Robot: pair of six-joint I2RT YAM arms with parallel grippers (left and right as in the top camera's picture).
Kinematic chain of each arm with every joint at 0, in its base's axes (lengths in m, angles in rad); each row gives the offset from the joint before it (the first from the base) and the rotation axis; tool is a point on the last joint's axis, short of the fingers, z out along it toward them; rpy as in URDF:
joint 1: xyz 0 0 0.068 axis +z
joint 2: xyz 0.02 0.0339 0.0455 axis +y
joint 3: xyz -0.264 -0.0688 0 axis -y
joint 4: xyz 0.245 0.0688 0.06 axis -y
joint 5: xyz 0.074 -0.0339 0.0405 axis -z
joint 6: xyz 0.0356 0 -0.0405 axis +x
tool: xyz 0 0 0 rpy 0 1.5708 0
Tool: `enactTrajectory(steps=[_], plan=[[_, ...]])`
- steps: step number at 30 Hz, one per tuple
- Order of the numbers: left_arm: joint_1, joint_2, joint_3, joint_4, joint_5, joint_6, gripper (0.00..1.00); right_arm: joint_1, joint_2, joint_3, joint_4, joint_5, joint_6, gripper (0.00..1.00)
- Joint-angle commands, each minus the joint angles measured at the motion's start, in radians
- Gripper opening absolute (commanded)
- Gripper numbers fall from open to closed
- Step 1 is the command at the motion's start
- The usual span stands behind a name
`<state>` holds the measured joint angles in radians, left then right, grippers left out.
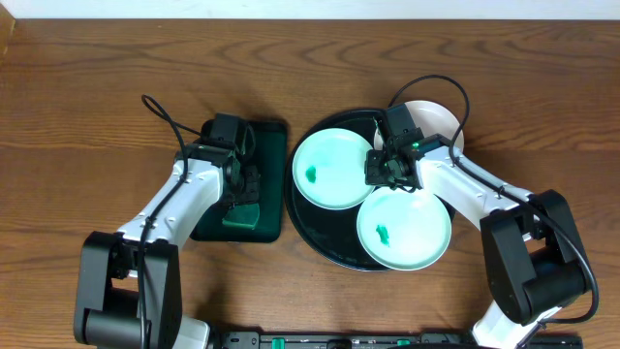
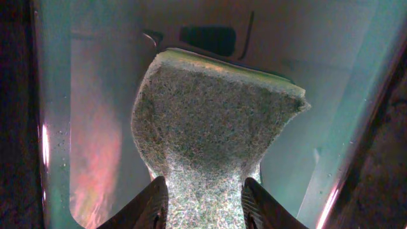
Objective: Clean dirty plates on tray and stack at the side
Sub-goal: 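Lower the left gripper onto the green sponge and pinch it, then lift the green sponge with the left gripper out of the tray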
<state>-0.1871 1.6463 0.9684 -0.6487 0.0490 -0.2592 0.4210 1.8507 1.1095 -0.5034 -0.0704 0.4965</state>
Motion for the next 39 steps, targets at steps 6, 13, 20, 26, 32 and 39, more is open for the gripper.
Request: enactTrajectory(steps=[6, 13, 20, 26, 32, 39], plan=[[0.000, 0.009, -0.024, 0.013, -0.017, -0.024, 0.39, 0.006, 0.001, -0.006, 0.002, 0.014, 0.004, 0.04], [0.000, 0.009, -0.075, 0.062, -0.016, -0.035, 0.35, 0.006, 0.001, -0.006, 0.002, 0.014, 0.004, 0.04], [0.000, 0.009, -0.101, 0.083, -0.016, -0.035, 0.34, 0.006, 0.001, -0.006, 0.003, 0.014, 0.004, 0.04], [0.000, 0.009, -0.114, 0.104, -0.016, -0.035, 0.34, 0.006, 0.001, -0.006, 0.002, 0.014, 0.004, 0.05], [0.000, 0.009, -0.146, 0.139, -0.016, -0.035, 0.34, 0.005, 0.001, -0.006, 0.002, 0.014, 0.004, 0.05], [0.000, 0.009, -0.146, 0.134, -0.012, -0.035, 0.35, 0.006, 0.001, -0.006, 0.003, 0.014, 0.004, 0.06]])
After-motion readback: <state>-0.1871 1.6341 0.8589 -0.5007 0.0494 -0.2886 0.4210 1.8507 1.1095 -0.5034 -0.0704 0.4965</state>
